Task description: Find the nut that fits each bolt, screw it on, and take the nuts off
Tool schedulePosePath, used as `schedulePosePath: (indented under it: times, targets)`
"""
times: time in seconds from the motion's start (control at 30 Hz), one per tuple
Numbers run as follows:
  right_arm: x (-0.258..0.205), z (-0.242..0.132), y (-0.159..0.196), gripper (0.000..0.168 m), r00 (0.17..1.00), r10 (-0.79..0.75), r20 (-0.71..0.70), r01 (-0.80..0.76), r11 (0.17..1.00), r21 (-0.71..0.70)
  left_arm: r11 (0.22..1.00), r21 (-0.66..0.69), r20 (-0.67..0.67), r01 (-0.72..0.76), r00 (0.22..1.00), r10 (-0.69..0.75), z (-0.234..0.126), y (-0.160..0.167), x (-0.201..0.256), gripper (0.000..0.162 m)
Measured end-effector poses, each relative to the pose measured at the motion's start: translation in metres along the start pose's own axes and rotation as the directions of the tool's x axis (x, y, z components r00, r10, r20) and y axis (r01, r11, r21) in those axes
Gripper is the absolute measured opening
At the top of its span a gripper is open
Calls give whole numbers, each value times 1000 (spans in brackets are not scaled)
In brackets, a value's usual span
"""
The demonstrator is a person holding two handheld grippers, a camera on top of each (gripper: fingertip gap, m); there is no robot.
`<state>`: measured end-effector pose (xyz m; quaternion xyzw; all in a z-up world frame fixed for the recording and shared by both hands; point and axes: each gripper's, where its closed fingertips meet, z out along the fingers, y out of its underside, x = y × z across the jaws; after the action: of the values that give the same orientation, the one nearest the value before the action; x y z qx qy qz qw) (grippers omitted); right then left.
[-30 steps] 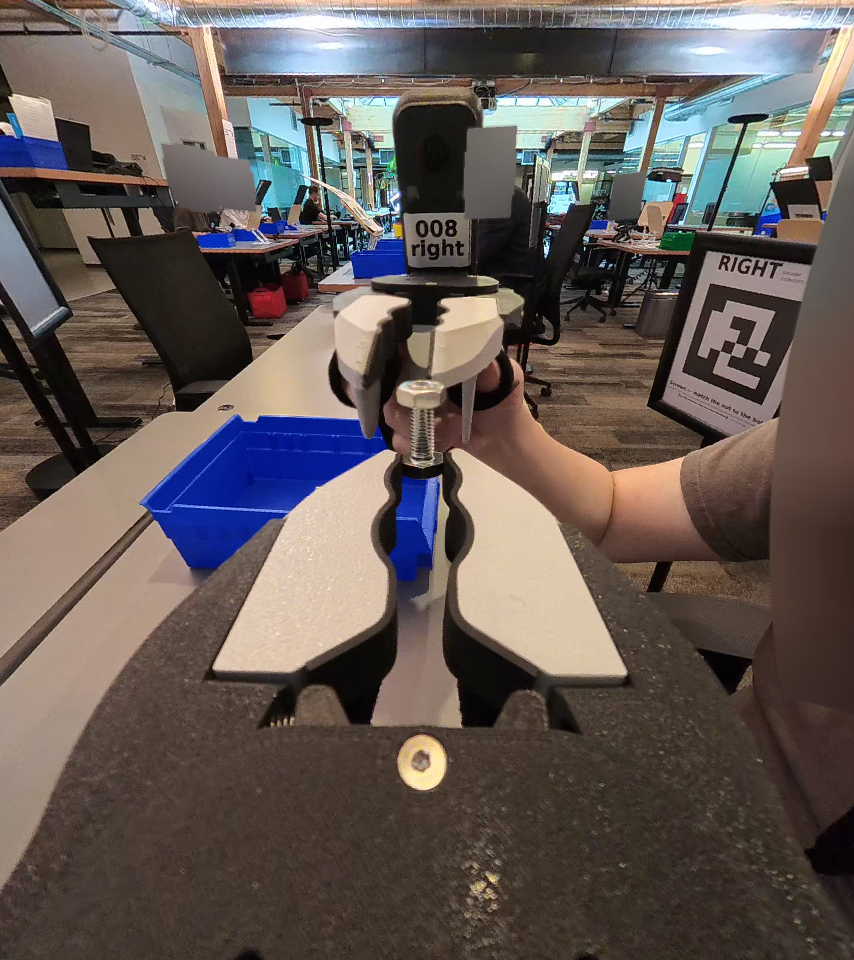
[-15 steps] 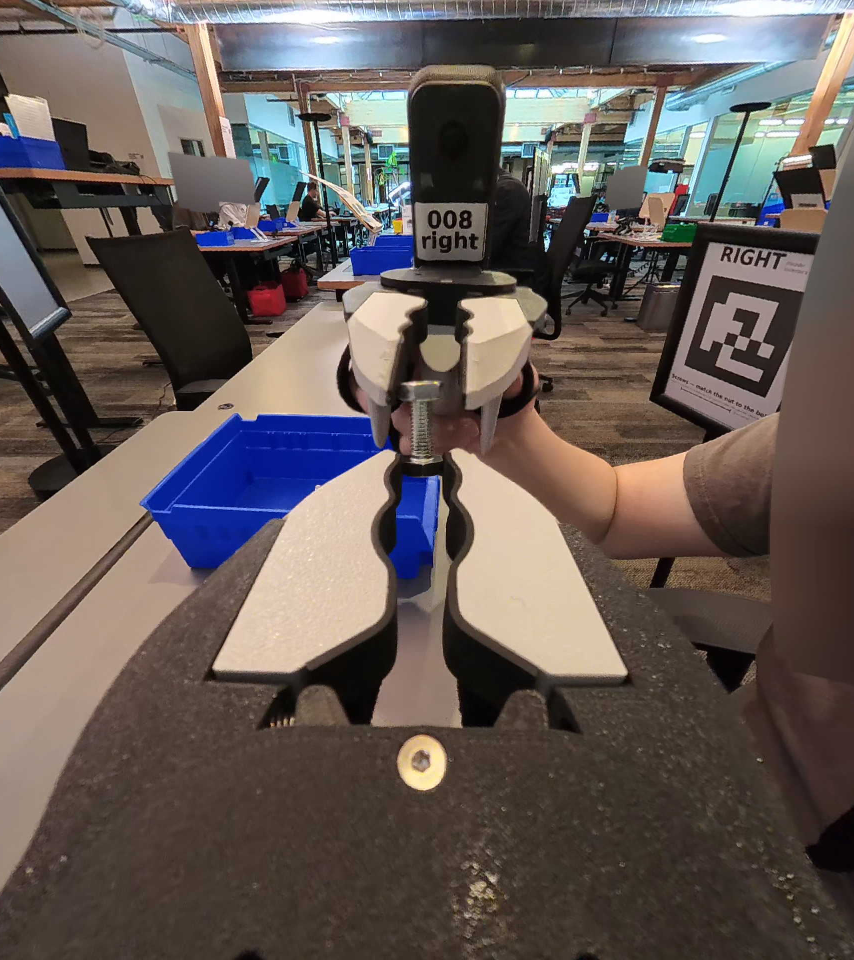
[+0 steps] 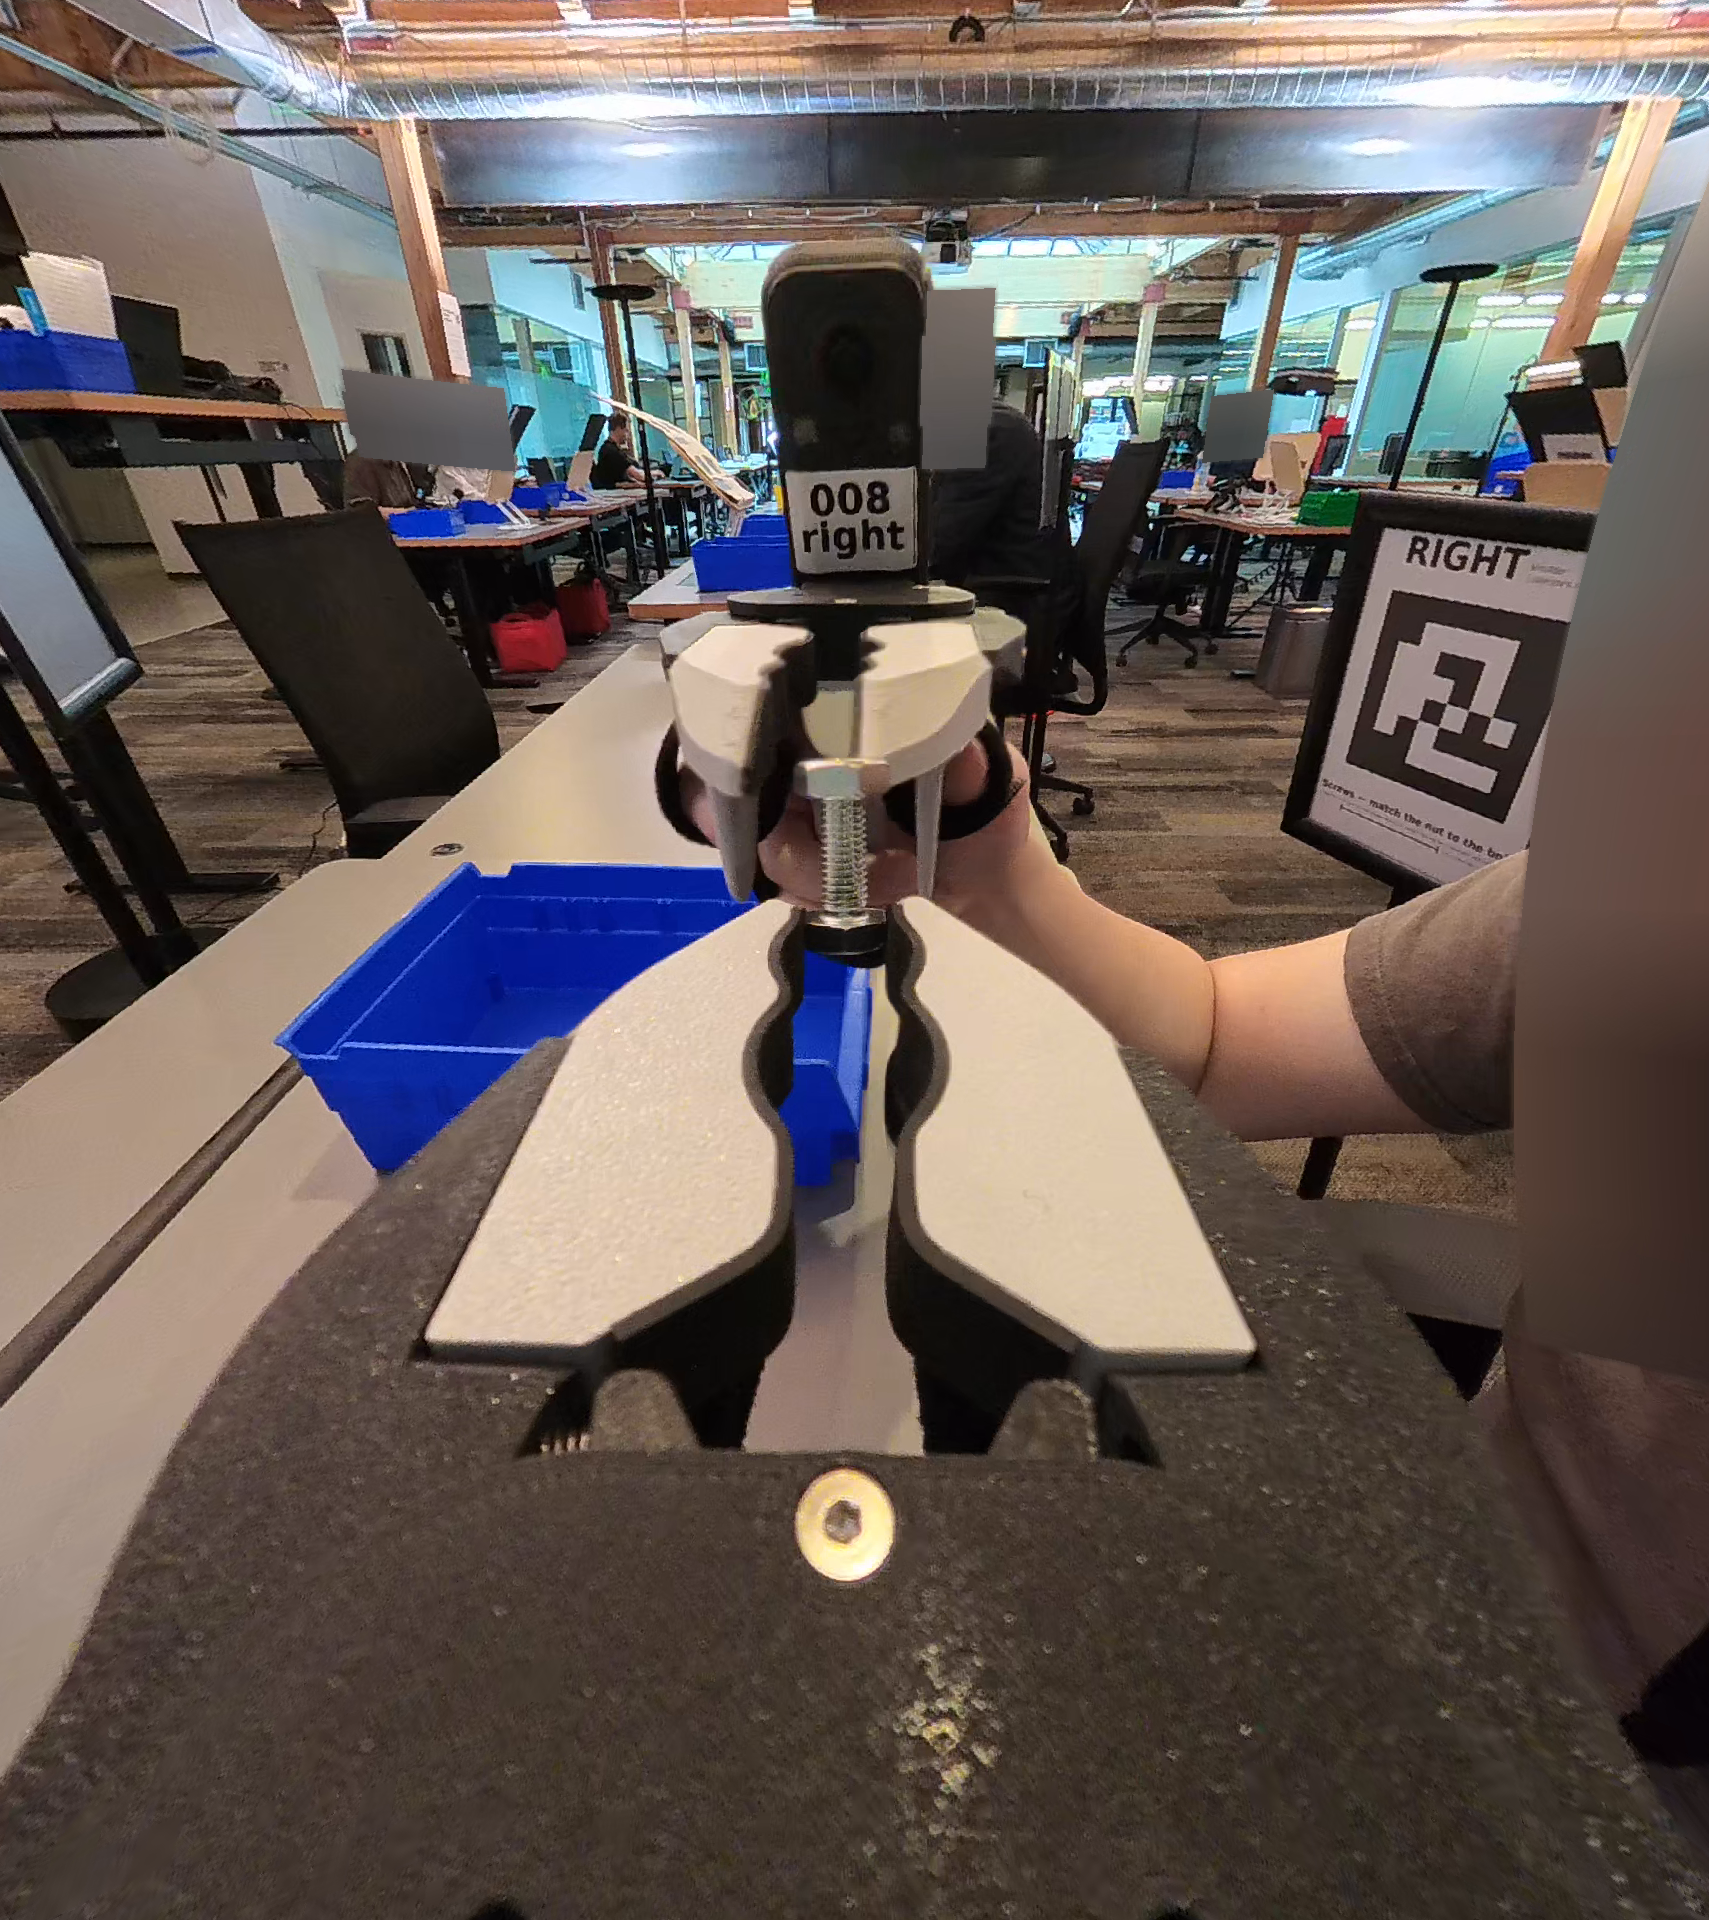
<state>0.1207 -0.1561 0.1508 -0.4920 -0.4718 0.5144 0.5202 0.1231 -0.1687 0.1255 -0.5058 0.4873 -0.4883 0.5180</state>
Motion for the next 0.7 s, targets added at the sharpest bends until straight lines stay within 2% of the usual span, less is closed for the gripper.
schedulePosePath:
  times: [0.17, 0.33, 0.5, 0.7]
  targets:
    - [-7, 7, 2, 19, 999, -42, -4, 42, 999, -14, 1000, 1, -2, -8, 1000, 8, 2, 1, 1, 14]
    - [-1, -2, -2, 17, 1000, 8, 16, -8, 1000, 20, 1000, 22, -8, 10, 1000, -10, 1, 0, -1, 14]
    - [-7, 8, 3, 18, 999, -40, -5, 39, 999, -23, 1000, 27, -14, 6, 1000, -5, 5, 1, 1, 14]
    - [-3, 2, 2, 18, 1000, -7, 11, 7, 1000, -12, 999, 43, -12, 7, 1000, -6, 2, -2, 0, 14]
